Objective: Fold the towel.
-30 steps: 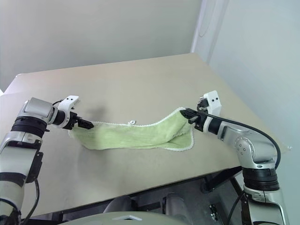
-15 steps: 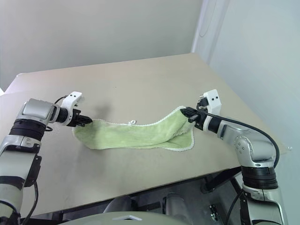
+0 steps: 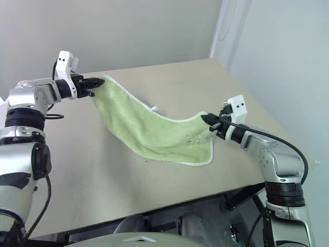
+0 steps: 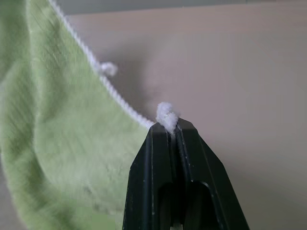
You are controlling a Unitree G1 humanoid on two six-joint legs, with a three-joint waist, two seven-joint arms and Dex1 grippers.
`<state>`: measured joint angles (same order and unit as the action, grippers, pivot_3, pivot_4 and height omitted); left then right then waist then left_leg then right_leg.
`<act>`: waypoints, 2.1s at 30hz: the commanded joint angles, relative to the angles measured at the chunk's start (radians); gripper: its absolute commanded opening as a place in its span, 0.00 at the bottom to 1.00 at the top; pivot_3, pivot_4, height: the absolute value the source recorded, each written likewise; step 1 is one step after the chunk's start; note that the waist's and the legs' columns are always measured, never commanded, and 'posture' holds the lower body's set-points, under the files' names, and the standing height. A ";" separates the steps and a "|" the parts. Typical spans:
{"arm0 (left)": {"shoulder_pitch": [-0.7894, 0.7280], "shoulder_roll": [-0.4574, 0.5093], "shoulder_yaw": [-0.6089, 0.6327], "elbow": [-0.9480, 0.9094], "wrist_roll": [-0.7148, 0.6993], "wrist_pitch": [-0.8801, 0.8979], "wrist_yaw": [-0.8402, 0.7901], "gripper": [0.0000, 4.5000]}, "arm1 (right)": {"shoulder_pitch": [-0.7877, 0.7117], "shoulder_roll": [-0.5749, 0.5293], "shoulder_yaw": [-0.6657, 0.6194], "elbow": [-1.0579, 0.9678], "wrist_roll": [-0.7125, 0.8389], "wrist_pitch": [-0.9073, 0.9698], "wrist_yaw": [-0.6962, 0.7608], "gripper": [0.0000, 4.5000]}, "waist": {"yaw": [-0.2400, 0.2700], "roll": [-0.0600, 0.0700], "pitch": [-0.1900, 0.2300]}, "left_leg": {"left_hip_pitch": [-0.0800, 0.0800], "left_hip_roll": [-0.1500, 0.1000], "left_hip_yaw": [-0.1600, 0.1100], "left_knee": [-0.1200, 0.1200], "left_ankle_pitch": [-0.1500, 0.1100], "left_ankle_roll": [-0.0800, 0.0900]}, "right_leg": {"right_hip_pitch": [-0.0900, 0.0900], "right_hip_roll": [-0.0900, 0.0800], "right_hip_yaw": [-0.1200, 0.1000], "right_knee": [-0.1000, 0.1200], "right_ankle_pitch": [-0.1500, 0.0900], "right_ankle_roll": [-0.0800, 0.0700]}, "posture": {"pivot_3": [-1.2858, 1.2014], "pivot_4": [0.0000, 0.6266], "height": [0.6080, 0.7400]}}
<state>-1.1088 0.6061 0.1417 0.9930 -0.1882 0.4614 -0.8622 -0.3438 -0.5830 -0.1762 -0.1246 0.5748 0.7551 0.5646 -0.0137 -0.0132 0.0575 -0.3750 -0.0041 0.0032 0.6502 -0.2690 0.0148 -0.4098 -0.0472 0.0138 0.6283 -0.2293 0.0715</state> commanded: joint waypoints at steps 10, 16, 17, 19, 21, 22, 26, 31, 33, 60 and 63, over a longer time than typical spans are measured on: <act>-0.191 -0.096 0.206 0.265 -0.094 -0.426 0.139 0.01 | -0.335 0.106 -0.165 0.443 -0.174 -0.524 -0.221 0.00 | -0.006 -0.002 0.001 | -0.001 -0.001 0.004 -0.002 0.000 0.000 | -0.002 0.001 0.003 0.000 0.006 0.003 | 0.52 0.00 1.00; -0.162 -0.040 0.191 0.256 -0.084 -0.432 -0.101 0.01 | -0.218 0.059 -0.089 0.381 -0.162 -0.563 0.023 0.00 | -0.007 -0.002 0.001 | -0.001 -0.001 0.005 -0.003 0.000 0.000 | -0.002 0.002 0.003 0.000 0.005 0.003 | 0.52 0.00 1.00; -0.144 -0.025 0.186 0.242 -0.088 -0.415 -0.173 0.01 | -0.180 0.051 -0.082 0.347 -0.151 -0.553 0.061 0.00 | -0.007 -0.002 0.001 | -0.001 -0.001 0.005 -0.003 0.000 0.000 | -0.002 0.002 0.003 0.000 0.005 0.003 | 0.52 0.00 1.00; -0.090 0.007 0.167 0.204 -0.092 -0.376 -0.323 0.01 | -0.115 0.040 -0.080 0.294 -0.131 -0.533 0.112 0.00 | -0.010 -0.002 0.001 | 0.000 -0.001 0.009 -0.003 0.000 0.000 | -0.002 0.002 0.004 0.000 0.005 0.003 | 0.52 0.00 1.00; -0.016 0.039 0.137 0.143 -0.091 -0.322 -0.463 0.01 | -0.060 0.033 -0.085 0.256 -0.112 -0.514 0.145 0.00 | -0.015 -0.001 0.001 | 0.000 -0.001 0.011 -0.003 0.000 0.000 | -0.003 0.002 0.005 0.001 0.005 0.003 | 0.52 0.00 1.00; 0.043 0.059 0.113 0.085 -0.092 -0.292 -0.541 0.01 | -0.031 0.030 -0.089 0.237 -0.104 -0.505 0.160 0.00 | -0.021 -0.001 0.001 | 0.001 0.000 0.012 -0.002 0.000 0.000 | -0.003 0.002 0.006 0.001 0.005 0.003 | 0.52 0.00 1.00; 0.294 0.123 0.088 -0.201 -0.140 -0.207 -0.668 0.01 | 0.068 0.024 -0.100 0.162 -0.073 -0.483 0.201 0.00 | -0.034 -0.001 0.001 | 0.003 0.003 0.013 -0.001 0.000 0.000 | -0.002 0.001 0.010 0.002 0.003 -0.001 | 0.52 0.00 1.00; 0.557 0.192 0.070 -0.466 -0.169 -0.122 -0.713 0.01 | 0.146 0.020 -0.111 0.095 -0.039 -0.461 0.227 0.00 | -0.032 -0.002 0.001 | 0.003 0.004 0.013 0.001 0.000 0.000 | -0.003 0.001 0.012 0.002 0.005 -0.003 | 0.52 0.00 1.00; 0.641 0.201 0.058 -0.551 -0.179 -0.115 -0.713 0.01 | 0.162 0.012 -0.099 0.079 -0.036 -0.443 0.240 0.00 | -0.029 -0.002 0.001 | 0.004 0.004 0.013 0.001 0.000 0.000 | -0.002 0.000 0.012 0.002 0.005 -0.003 | 0.52 0.00 1.00; 0.955 0.338 0.079 -0.790 -0.309 0.015 -0.670 0.01 | 0.456 -0.182 -0.190 -0.118 -0.028 -0.295 0.301 0.00 | -0.025 -0.001 0.002 | 0.002 0.005 0.017 -0.001 -0.002 -0.003 | -0.006 -0.011 0.004 0.000 0.001 0.001 | 0.52 0.00 1.00; 0.858 0.332 0.097 -0.746 -0.349 0.078 -0.639 0.01 | 0.370 -0.157 -0.154 -0.074 -0.061 -0.261 0.211 0.00 | -0.026 -0.002 0.003 | 0.001 0.005 0.019 -0.001 -0.002 -0.003 | -0.007 -0.014 0.001 0.000 0.002 0.001 | 0.52 0.00 1.00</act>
<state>-0.2035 0.9304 0.1925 0.2436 -0.4971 0.5112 -1.5178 0.0663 -0.7438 -0.3267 -0.2053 0.5283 0.4832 0.8222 -0.0393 -0.0152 0.0603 -0.3737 0.0010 0.0222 0.6495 -0.2709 0.0116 -0.4169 -0.0617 0.0128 0.6286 -0.2277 0.0724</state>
